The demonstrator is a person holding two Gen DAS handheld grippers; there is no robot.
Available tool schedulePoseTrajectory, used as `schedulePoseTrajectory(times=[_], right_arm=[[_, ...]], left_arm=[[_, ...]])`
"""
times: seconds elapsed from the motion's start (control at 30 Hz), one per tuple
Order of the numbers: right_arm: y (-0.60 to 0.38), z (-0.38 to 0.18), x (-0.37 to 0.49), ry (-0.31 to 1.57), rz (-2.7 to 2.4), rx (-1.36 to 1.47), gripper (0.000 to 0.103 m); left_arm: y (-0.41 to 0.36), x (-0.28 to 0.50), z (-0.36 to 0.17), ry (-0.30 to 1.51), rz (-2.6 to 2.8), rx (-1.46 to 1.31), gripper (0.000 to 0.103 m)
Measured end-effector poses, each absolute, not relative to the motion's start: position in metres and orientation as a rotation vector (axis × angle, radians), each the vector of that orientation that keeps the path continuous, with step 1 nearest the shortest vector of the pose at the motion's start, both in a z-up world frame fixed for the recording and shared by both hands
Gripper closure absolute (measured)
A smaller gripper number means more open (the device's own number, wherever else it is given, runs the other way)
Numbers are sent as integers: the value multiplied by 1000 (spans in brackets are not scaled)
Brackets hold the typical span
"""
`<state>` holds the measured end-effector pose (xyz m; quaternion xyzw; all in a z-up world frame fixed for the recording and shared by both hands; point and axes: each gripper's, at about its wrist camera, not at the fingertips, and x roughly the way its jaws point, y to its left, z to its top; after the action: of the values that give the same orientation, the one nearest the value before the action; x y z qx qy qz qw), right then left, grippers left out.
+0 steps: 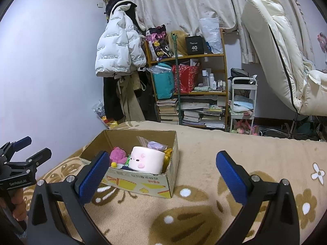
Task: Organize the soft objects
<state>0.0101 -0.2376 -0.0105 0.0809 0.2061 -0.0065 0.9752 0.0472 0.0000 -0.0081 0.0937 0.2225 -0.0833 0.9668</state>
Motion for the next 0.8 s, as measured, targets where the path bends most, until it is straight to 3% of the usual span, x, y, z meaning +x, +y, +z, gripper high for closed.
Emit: schedulePoseTrajectory(times=[0.8], right_arm=[[-239, -13, 7, 416, -31, 170, 0]], left_arm=[[4, 48, -7, 443, -158, 194, 2]])
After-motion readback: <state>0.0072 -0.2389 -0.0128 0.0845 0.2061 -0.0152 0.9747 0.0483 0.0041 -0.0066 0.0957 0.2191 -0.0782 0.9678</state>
